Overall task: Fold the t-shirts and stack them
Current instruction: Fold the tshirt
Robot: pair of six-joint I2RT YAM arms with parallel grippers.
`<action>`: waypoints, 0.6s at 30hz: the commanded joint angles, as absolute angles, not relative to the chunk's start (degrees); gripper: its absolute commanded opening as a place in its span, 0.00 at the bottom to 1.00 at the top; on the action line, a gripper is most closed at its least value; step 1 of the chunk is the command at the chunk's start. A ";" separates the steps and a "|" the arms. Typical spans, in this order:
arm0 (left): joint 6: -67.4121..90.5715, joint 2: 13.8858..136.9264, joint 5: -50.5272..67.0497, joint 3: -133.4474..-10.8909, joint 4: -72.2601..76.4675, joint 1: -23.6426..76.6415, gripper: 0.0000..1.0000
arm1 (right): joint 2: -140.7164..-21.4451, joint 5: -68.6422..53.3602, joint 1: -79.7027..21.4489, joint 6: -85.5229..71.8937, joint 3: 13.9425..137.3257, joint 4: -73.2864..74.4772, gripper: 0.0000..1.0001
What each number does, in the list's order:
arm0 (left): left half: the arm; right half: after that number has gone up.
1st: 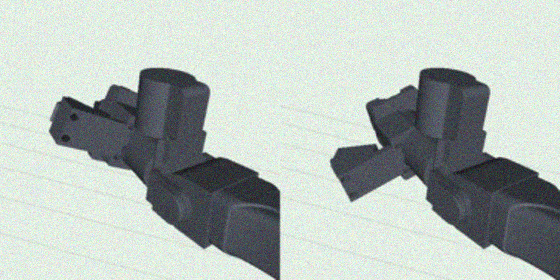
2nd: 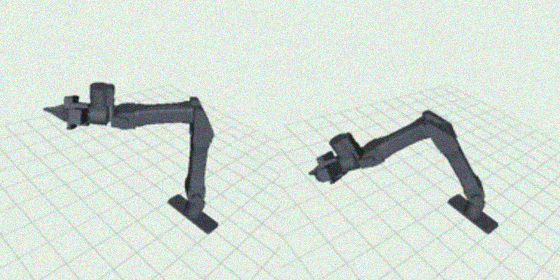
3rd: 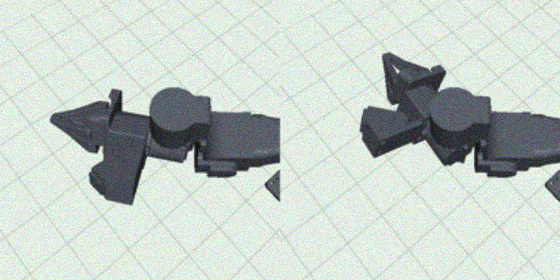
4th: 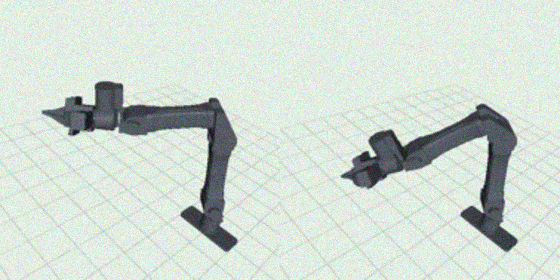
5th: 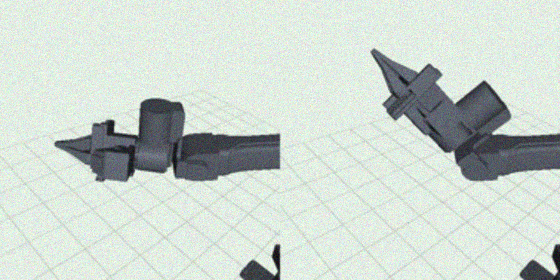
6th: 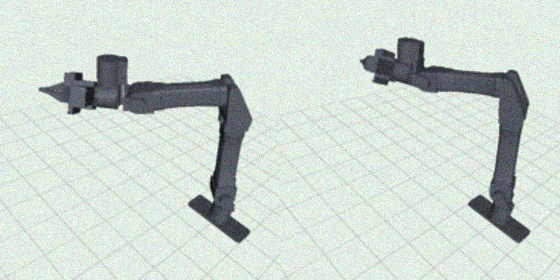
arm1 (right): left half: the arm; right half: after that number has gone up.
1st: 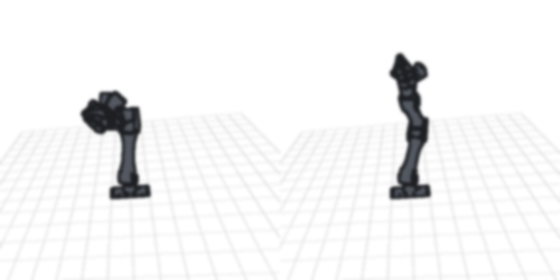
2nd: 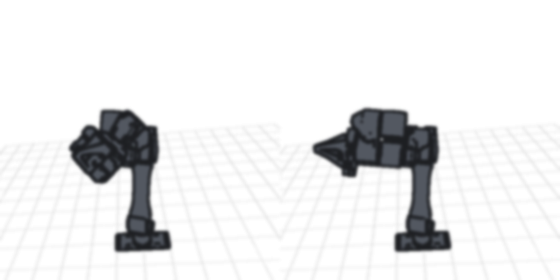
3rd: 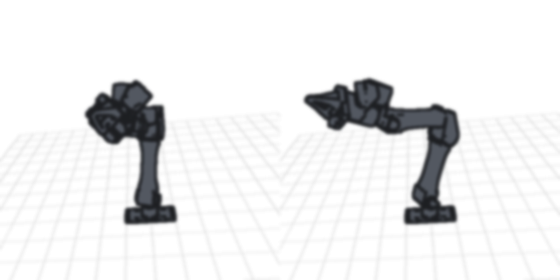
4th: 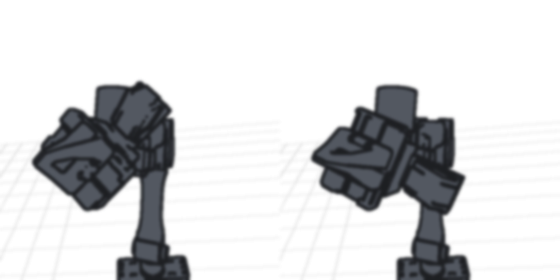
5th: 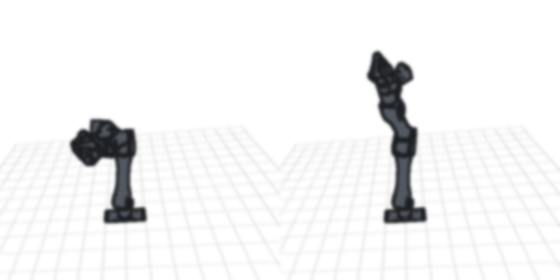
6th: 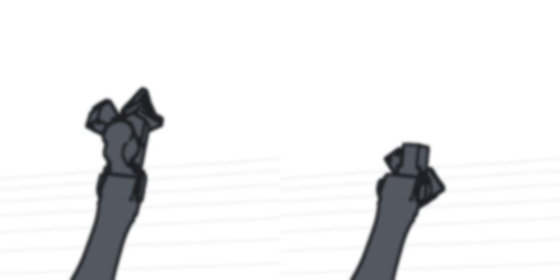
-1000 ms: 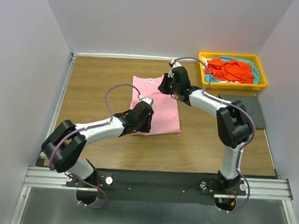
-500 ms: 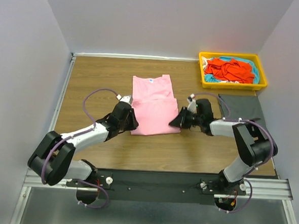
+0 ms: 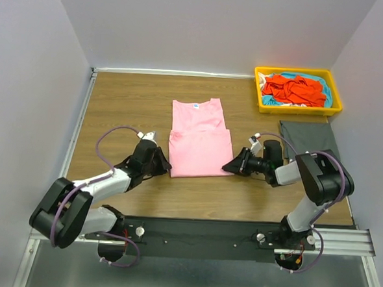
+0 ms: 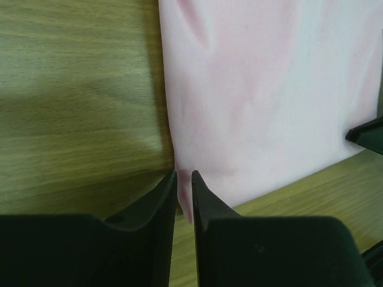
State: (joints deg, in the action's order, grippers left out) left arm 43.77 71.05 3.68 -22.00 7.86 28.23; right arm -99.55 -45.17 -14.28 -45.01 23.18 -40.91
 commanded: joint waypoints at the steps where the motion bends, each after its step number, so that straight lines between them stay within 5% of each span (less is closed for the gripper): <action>1: 45.18 65.31 2.55 -22.85 11.05 27.51 0.25 | -94.40 -47.29 -13.80 -45.00 27.06 -35.70 0.30; 11: 39.81 84.18 4.56 -38.74 19.23 23.56 0.25 | -107.12 -43.60 -13.80 -45.79 54.11 -31.03 0.34; 18: 39.99 100.97 10.19 -45.78 23.29 17.85 0.22 | -119.60 -40.18 -13.45 -47.20 60.29 -30.94 0.34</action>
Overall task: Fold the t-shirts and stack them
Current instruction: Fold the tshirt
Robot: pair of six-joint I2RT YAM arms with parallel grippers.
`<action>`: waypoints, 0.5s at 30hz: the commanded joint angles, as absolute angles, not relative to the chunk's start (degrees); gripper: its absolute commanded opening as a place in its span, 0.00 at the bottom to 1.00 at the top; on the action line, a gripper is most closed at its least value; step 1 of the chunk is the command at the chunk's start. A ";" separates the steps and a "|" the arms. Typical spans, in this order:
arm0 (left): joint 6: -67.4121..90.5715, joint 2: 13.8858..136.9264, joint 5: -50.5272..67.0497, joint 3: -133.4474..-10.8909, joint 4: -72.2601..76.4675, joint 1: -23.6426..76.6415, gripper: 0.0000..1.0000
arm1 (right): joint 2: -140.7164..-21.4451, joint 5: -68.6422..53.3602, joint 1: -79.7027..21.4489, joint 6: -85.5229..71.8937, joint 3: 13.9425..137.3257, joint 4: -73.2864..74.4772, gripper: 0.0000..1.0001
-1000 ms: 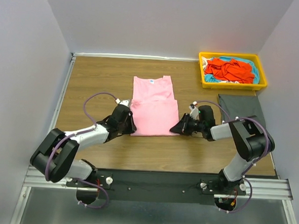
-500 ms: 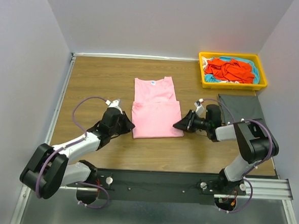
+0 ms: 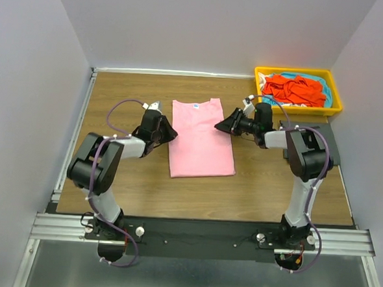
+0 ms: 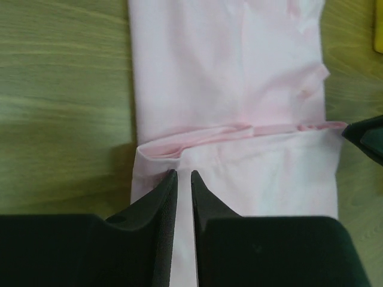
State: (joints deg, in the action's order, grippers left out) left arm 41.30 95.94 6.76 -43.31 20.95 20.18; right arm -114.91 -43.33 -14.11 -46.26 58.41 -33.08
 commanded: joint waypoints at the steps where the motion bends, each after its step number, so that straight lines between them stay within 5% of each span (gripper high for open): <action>1: 40.43 103.42 11.07 -47.01 23.64 17.32 0.22 | -120.66 -39.73 -12.84 -47.37 60.47 -31.02 0.34; 11: 40.78 106.80 15.20 -48.96 24.52 14.24 0.22 | -123.15 -41.57 -8.26 -47.02 59.94 -30.85 0.34; 15: 41.22 97.16 17.49 -43.88 25.66 14.85 0.34 | -113.76 -45.08 -8.35 -46.85 54.95 -30.85 0.36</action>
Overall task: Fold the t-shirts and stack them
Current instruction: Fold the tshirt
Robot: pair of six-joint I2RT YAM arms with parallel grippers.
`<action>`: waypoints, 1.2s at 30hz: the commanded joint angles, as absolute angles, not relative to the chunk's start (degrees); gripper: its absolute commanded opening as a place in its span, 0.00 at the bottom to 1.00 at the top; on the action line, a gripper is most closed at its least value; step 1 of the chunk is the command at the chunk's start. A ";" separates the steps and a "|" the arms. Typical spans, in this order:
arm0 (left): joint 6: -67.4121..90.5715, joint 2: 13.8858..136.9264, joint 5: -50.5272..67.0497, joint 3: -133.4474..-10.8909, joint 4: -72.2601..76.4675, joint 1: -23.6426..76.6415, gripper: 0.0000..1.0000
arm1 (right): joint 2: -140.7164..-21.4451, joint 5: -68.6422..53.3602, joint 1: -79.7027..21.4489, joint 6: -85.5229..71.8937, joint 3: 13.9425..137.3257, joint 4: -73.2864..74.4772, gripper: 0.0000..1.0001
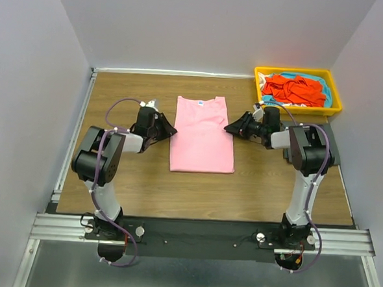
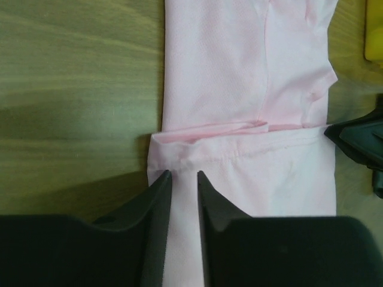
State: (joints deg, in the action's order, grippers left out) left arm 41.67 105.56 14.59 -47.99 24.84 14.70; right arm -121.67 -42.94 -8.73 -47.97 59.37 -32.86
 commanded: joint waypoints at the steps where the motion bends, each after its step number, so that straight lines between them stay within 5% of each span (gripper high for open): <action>1: 41.13 97.12 17.23 -42.73 25.58 15.11 0.38 | -113.73 -45.52 -8.35 -46.93 53.37 -30.85 0.36; 6: 41.92 82.37 16.44 -32.29 25.93 18.62 0.53 | -101.81 -48.24 -8.44 -46.67 43.09 -31.55 0.40; 14: 48.94 75.67 13.54 -19.17 28.99 28.47 0.49 | -97.29 -50.98 -8.44 -45.97 25.25 -36.82 0.41; 25: 54.75 73.40 6.16 -9.94 30.24 29.44 0.45 | -98.09 -43.78 -7.38 -44.47 16.88 -37.36 0.40; 32: 56.60 56.71 3.26 -11.42 16.99 29.88 0.47 | -82.64 -35.97 -7.65 -35.87 22.31 -11.46 0.41; 36: 52.31 50.81 -1.56 -15.55 5.20 30.15 0.68 | -72.97 -28.58 -8.61 -32.17 27.32 -0.19 0.47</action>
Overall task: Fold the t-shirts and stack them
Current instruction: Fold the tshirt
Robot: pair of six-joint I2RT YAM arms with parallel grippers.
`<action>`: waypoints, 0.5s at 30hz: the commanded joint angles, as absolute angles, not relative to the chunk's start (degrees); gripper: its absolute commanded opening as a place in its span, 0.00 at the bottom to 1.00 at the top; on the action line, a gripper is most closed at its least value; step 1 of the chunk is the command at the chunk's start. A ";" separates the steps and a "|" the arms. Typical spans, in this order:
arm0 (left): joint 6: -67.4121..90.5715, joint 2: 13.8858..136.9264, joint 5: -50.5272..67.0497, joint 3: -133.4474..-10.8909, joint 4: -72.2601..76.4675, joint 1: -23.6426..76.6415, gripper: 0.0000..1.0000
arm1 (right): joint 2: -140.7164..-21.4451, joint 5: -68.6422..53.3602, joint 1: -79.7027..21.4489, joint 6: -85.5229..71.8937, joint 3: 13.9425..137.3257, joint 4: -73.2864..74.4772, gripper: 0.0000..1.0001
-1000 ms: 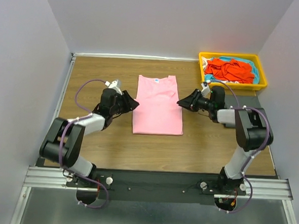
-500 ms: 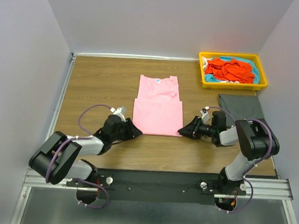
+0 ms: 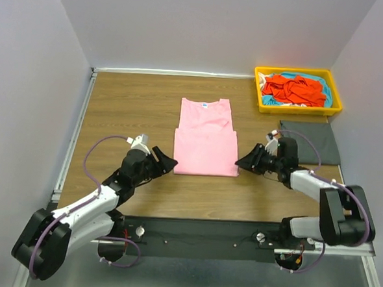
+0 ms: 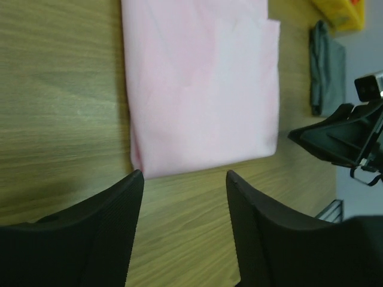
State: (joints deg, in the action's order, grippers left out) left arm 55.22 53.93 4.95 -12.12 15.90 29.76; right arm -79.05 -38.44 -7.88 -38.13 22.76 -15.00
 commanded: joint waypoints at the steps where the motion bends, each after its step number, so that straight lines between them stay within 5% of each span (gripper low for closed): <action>1: 51.34 50.71 -2.54 -17.56 3.62 30.23 0.72 | -70.08 -23.87 -9.31 -31.91 28.29 3.22 0.49; 7: 45.88 56.51 -8.77 -26.78 -6.84 34.45 0.77 | -69.43 1.28 -19.32 -31.20 36.38 21.69 0.54; 15: 43.42 63.45 -15.29 -35.94 -15.55 39.37 0.77 | -76.71 7.91 -27.15 -32.87 43.06 27.68 0.53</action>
State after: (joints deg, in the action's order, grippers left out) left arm 45.93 61.14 -9.50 -32.97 -9.19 38.04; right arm -73.25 0.91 -25.47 -32.69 40.07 21.63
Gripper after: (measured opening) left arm 0.773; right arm 0.535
